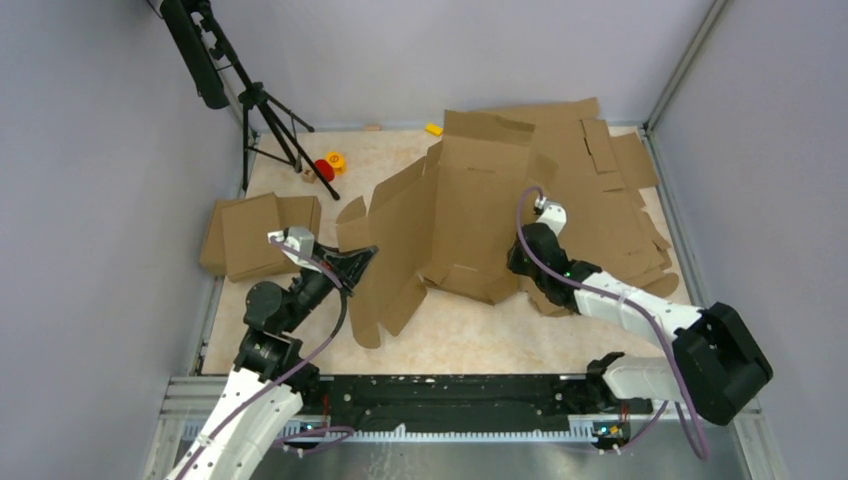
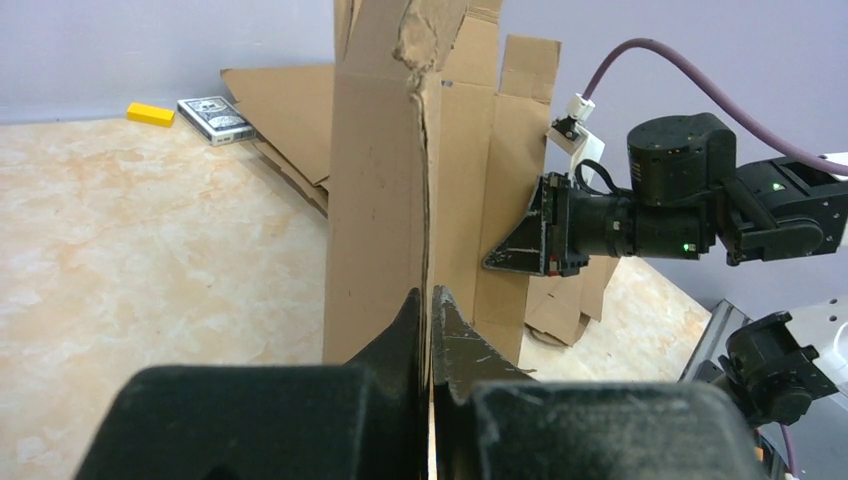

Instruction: Fold the paper box

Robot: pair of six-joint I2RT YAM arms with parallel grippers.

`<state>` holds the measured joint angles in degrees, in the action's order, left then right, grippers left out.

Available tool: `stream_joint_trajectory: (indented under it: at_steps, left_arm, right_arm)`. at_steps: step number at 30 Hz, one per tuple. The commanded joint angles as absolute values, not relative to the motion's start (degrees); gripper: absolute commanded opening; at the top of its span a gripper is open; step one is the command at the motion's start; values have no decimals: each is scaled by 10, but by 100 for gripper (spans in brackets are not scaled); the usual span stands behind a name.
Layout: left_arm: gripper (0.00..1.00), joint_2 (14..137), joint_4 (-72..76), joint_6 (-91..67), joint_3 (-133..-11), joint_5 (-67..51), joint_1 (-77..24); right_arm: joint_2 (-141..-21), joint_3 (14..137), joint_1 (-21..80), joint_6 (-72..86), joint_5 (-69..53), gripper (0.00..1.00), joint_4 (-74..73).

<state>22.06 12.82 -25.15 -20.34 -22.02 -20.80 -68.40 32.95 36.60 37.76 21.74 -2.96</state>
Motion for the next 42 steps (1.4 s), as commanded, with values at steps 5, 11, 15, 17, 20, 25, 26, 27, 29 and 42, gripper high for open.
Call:
stream_joint_trajectory:
  at_steps: [5, 11, 15, 17, 20, 25, 26, 27, 29, 42]
  left_arm:
    - [0, 211, 122, -258, -191, -208, -213]
    - [0, 203, 132, -262, -182, -192, -213]
    - [0, 195, 120, -258, -182, -193, -214]
    - [0, 191, 115, -255, -179, -191, -214]
    - [0, 183, 113, -254, -176, -189, -214]
    - [0, 176, 104, -251, -176, -183, -215]
    - [0, 175, 104, -251, -176, -183, -215]
    - [0, 175, 103, -252, -176, -184, -215]
    - [0, 175, 103, -252, -177, -184, -215]
    - [0, 181, 101, -251, -177, -182, -214]
  right_arm:
    - [-763, 439, 382, 416, 221, 21, -4]
    - [-795, 453, 393, 377, 227, 26, 17]
    - [-786, 427, 392, 341, 250, 40, 2]
    - [-777, 412, 393, 326, 252, 41, -12]
    - [-767, 402, 393, 315, 251, 43, -42]
    - [-754, 379, 393, 307, 189, 67, -45]
    - [-753, 374, 393, 303, 171, 69, -41]
    - [-752, 371, 394, 298, 154, 70, -38]
    - [-751, 370, 397, 288, 126, 70, -39]
    - [-754, 416, 448, 109, 112, 72, -168]
